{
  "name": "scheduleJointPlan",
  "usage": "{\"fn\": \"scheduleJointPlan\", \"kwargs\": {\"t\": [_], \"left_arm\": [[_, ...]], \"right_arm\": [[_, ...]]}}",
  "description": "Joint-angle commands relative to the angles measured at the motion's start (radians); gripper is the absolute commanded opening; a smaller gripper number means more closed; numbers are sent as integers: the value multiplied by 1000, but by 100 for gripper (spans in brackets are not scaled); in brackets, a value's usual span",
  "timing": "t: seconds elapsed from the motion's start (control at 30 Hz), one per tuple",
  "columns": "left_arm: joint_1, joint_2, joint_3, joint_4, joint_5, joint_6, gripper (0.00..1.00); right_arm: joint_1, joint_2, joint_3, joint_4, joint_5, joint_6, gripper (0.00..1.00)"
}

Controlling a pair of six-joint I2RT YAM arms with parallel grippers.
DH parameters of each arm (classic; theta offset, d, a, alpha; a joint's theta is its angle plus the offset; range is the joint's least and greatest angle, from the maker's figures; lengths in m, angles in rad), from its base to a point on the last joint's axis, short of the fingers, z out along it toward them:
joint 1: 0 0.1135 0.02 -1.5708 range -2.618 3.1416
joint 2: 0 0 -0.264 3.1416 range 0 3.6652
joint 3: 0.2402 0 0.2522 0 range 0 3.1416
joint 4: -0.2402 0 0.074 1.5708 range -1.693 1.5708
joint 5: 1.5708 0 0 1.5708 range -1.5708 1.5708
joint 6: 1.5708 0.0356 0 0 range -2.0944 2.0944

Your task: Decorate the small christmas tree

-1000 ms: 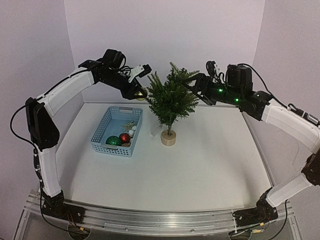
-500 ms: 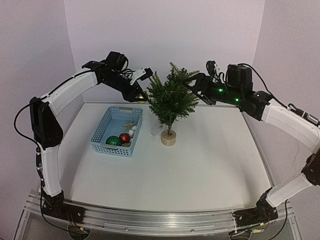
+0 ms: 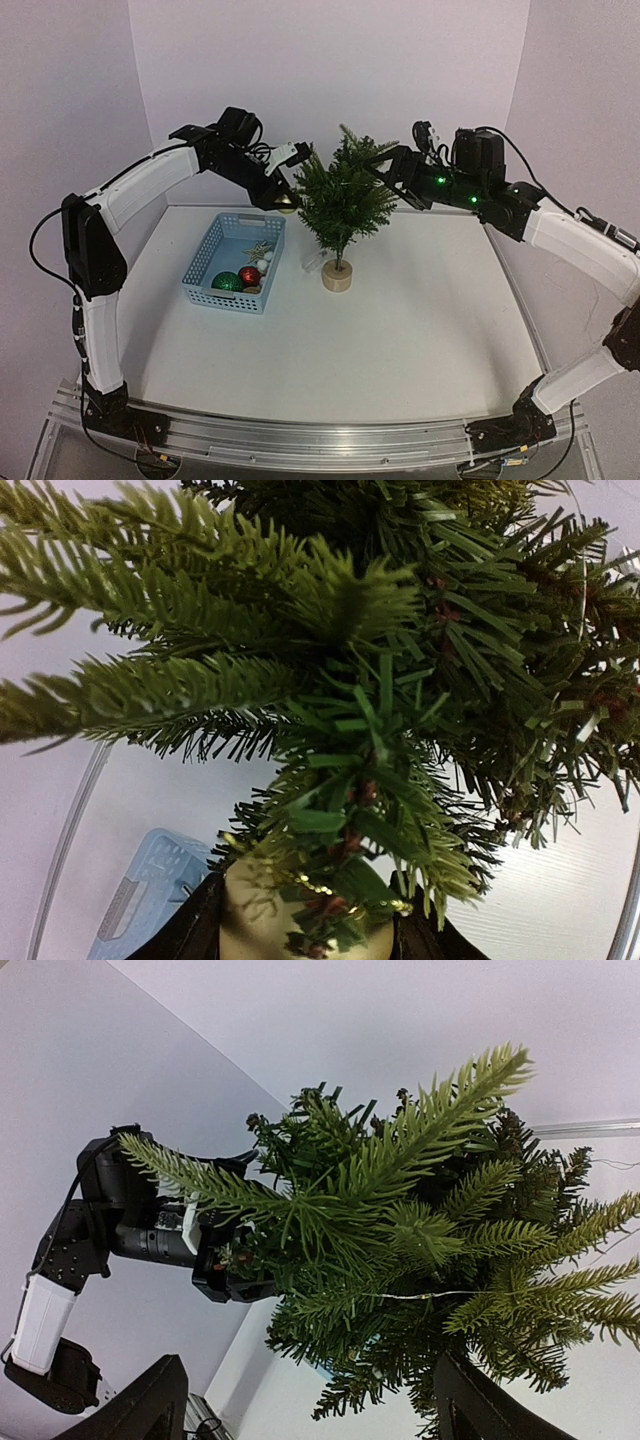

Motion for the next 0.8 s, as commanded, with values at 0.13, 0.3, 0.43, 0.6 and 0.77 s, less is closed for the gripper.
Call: {"fn": "scheduleJointPlan", "kwargs": {"t": [0.13, 0.3, 0.43, 0.6, 0.77], "left_arm": [[-4, -53, -39, 55, 0, 1, 66], [-4, -63, -54, 65, 4, 1, 73], [-2, -73, -61, 66, 8, 0, 83], [7, -107, -78, 51, -3, 26, 99], [46, -140, -54, -32, 75, 65, 100]], "right_arm": [[-3, -7, 34, 33, -16, 6, 85], [-3, -9, 35, 33, -16, 7, 85], [-3, -10, 34, 34, -15, 8, 85], [-4, -11, 30, 34, -17, 10, 85], [-3, -1, 33, 36, -21, 11, 85]]}}
